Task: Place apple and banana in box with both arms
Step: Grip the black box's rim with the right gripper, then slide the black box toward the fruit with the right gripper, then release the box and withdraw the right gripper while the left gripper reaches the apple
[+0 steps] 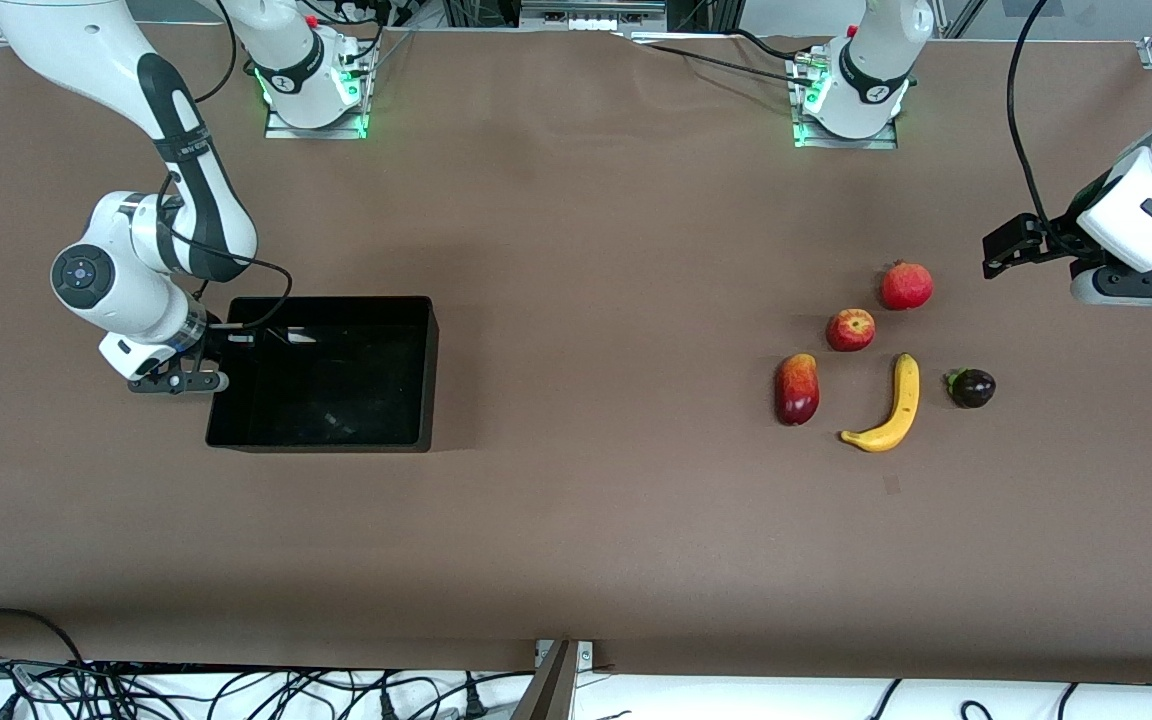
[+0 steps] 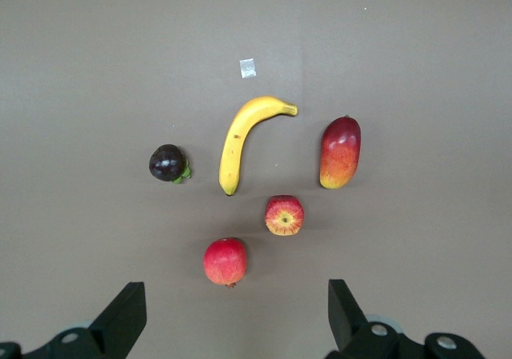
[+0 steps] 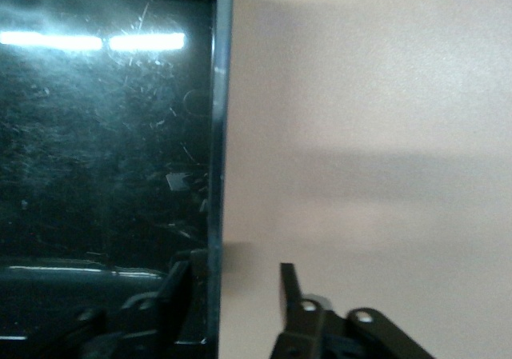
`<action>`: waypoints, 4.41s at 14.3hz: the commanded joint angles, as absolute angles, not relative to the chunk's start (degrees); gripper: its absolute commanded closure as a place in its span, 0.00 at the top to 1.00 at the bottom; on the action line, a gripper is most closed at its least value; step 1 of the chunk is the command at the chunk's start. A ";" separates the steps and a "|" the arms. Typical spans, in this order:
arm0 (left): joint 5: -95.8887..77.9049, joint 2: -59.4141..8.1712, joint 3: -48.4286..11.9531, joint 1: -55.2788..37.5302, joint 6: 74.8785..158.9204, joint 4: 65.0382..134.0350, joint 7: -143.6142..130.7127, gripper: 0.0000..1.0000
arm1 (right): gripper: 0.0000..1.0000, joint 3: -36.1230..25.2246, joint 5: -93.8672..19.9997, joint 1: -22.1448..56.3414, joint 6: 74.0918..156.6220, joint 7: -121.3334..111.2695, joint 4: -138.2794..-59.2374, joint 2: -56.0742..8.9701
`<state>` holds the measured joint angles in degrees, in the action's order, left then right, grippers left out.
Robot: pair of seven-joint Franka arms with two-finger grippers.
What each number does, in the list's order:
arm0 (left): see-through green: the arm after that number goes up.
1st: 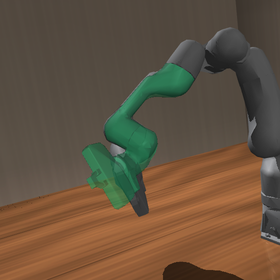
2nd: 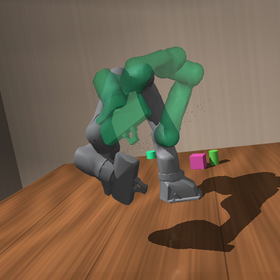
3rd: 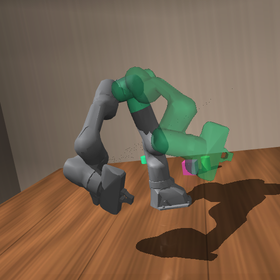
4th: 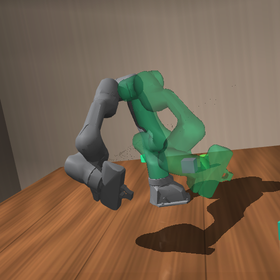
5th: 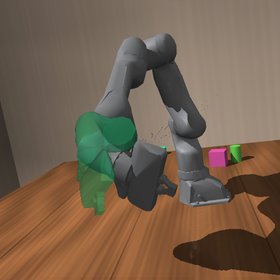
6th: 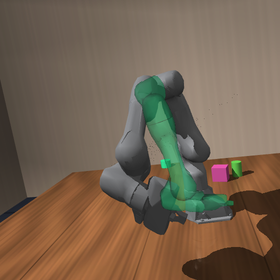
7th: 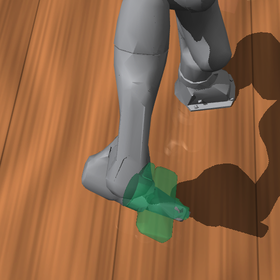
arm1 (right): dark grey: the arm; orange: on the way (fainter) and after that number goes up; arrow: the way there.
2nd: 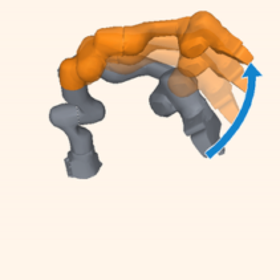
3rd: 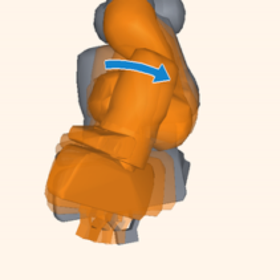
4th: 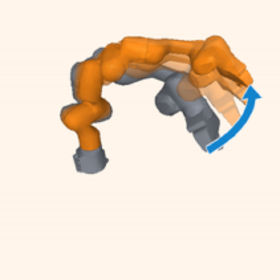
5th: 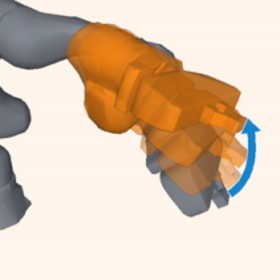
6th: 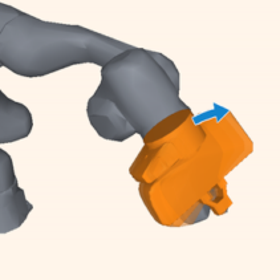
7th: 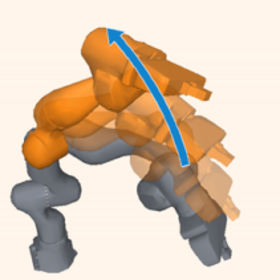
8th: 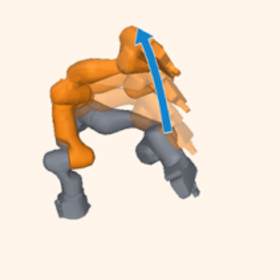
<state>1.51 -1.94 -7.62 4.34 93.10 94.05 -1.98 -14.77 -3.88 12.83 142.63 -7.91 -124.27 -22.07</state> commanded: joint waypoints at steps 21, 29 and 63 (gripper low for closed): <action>0.88 -2.11 -7.47 4.83 91.93 91.94 -0.70 1.00 | 0.00 -5.98 -9.40 40.76 123.47 25.20 -91.50 -31.97; 0.88 -2.11 -7.47 4.83 91.76 91.67 -0.53 1.00 | 0.00 -5.54 -9.32 48.25 135.44 39.80 -86.05 -43.15; 13.00 -14.06 -11.78 -0.18 125.72 126.71 10.72 1.00 | 1.00 0.50 -3.17 8.64 93.78 4.23 -95.45 0.44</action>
<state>10.84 -16.08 -11.50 -1.10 118.11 120.43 9.39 -5.20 -3.82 15.03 93.45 6.87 -94.35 -0.83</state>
